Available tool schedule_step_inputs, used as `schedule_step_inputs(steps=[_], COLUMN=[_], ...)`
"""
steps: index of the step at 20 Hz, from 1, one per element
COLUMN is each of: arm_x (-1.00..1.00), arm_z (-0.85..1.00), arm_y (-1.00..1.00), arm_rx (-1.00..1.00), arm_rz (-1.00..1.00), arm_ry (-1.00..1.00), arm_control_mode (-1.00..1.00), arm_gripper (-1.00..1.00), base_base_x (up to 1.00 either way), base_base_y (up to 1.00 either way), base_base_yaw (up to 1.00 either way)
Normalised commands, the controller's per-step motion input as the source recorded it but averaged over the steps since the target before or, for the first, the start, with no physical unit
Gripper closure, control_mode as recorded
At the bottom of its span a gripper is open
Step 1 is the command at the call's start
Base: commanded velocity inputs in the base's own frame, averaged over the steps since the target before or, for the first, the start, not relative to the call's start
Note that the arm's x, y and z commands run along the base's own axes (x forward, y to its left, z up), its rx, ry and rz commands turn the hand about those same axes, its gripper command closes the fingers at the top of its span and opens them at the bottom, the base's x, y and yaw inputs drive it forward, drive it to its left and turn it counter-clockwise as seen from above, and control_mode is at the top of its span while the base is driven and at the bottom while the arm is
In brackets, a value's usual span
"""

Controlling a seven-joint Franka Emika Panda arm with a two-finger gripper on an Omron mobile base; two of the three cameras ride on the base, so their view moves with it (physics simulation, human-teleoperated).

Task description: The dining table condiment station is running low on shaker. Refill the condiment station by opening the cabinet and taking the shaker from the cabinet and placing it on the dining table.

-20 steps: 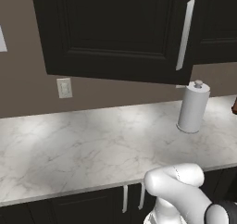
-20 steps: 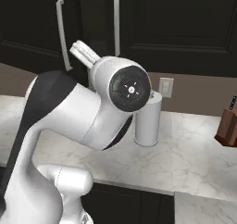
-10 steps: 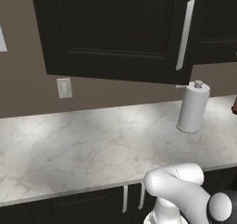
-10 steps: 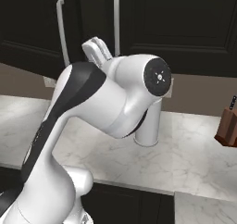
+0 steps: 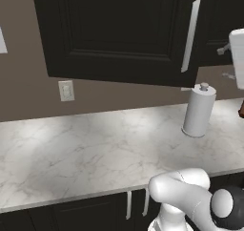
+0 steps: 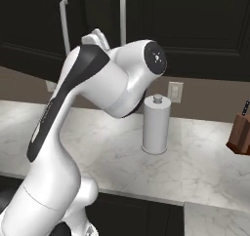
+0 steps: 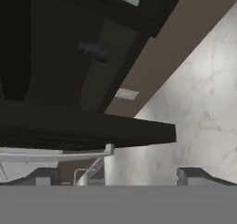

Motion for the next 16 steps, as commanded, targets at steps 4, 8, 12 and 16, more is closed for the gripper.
schedule_step_inputs(steps=[4, 8, 12, 16], arm_x=[0.42, 0.51, 0.43, 0.32], arm_z=[0.00, 0.00, 0.00, 0.00], arm_y=[0.00, 0.07, 0.19, 0.24], arm_rx=[0.16, 0.11, 0.02, 0.00], arm_rz=[0.00, 0.00, 0.00, 0.00], arm_ry=[0.00, 0.00, 0.00, 0.01], arm_control_mode=[-1.00, -1.00, -1.00, -1.00], arm_gripper=[-1.00, -1.00, -1.00, -1.00], base_base_x=[0.00, 0.00, 0.00, 0.00], base_base_y=[0.00, 0.00, 0.00, 0.00], base_base_yaw=[0.00, 0.00, 0.00, 0.00])
